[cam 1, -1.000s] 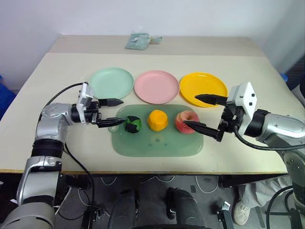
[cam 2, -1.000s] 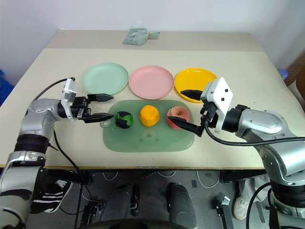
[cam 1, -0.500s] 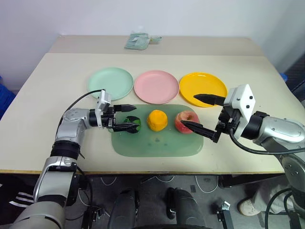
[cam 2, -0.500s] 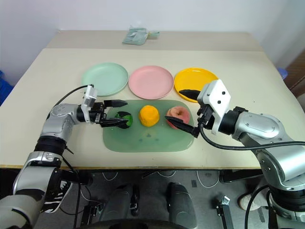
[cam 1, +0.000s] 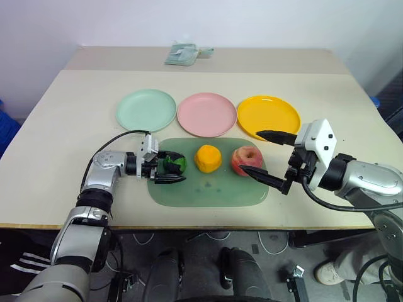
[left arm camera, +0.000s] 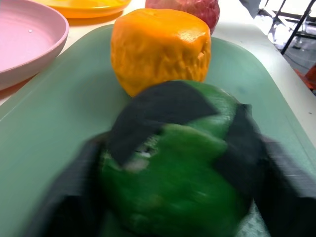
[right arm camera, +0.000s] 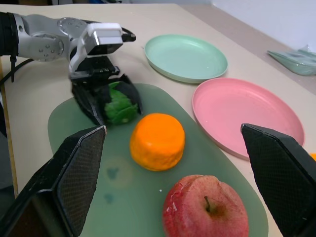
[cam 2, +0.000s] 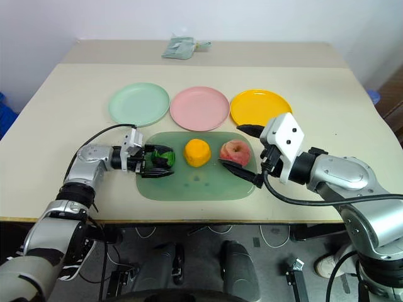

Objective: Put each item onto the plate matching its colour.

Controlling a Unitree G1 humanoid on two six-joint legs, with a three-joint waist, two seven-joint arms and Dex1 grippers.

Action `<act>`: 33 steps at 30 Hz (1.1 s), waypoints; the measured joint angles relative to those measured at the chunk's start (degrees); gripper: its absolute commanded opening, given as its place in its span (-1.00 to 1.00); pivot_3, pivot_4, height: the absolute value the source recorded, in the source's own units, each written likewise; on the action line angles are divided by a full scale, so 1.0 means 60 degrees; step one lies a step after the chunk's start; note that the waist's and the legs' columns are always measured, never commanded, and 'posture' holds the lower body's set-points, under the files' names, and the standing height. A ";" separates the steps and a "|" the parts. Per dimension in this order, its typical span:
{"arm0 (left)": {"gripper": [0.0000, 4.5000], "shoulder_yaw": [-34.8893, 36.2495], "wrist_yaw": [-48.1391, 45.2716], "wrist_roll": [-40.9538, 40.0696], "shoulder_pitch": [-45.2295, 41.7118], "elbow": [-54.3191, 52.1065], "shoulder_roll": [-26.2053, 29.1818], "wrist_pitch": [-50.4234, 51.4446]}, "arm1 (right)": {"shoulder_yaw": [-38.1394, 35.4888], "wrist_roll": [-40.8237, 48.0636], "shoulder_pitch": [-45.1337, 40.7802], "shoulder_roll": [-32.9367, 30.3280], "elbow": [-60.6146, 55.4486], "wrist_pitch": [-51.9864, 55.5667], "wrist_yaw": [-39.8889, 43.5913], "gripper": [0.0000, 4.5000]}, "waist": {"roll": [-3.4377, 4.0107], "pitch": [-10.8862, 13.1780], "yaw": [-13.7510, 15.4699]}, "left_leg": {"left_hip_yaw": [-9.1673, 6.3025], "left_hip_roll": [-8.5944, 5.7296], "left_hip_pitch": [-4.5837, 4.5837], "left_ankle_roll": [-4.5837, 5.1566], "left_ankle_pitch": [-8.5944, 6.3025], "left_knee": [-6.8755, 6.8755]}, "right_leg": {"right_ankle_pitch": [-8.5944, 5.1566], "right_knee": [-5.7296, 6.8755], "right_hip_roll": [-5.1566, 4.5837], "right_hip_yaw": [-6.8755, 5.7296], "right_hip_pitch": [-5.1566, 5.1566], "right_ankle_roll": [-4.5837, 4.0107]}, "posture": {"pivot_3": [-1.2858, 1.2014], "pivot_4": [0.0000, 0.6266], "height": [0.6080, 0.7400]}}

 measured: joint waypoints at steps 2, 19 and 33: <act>0.22 0.0094 0.0074 -0.0028 -0.0101 0.0049 -0.0089 0.0003 | 0.0000 0.0001 -0.0008 -0.0003 0.0000 0.0038 -0.0003 1.00 | 0.0000 0.0000 -0.0008 | -0.0001 0.0000 0.0000 0.0000 0.0000 0.0000 | 0.0000 0.0001 0.0001 0.0000 0.0000 0.0000 | 0.03 -0.52 1.00; 0.22 0.2294 0.6107 -0.0234 -0.2822 0.1772 -0.0065 0.1001 | 0.0401 -0.1368 -0.1321 0.0464 0.1495 -0.0475 -0.0941 1.00 | -0.0005 0.0001 -0.0013 | 0.0001 -0.0003 0.0000 0.0007 -0.0004 -0.0004 | 0.0019 0.0003 0.0002 -0.0003 0.0001 0.0040 | 0.03 -0.52 1.00; 0.22 0.2355 0.9322 0.0657 -0.3028 0.3727 -0.0112 -0.0480 | 0.0342 -0.0669 -0.1703 0.0835 0.1487 0.0256 -0.1030 1.00 | -0.0007 0.0002 -0.0008 | 0.0006 -0.0004 -0.0001 0.0007 -0.0004 -0.0005 | 0.0020 0.0004 0.0000 -0.0005 -0.0001 0.0039 | 0.03 -0.52 1.00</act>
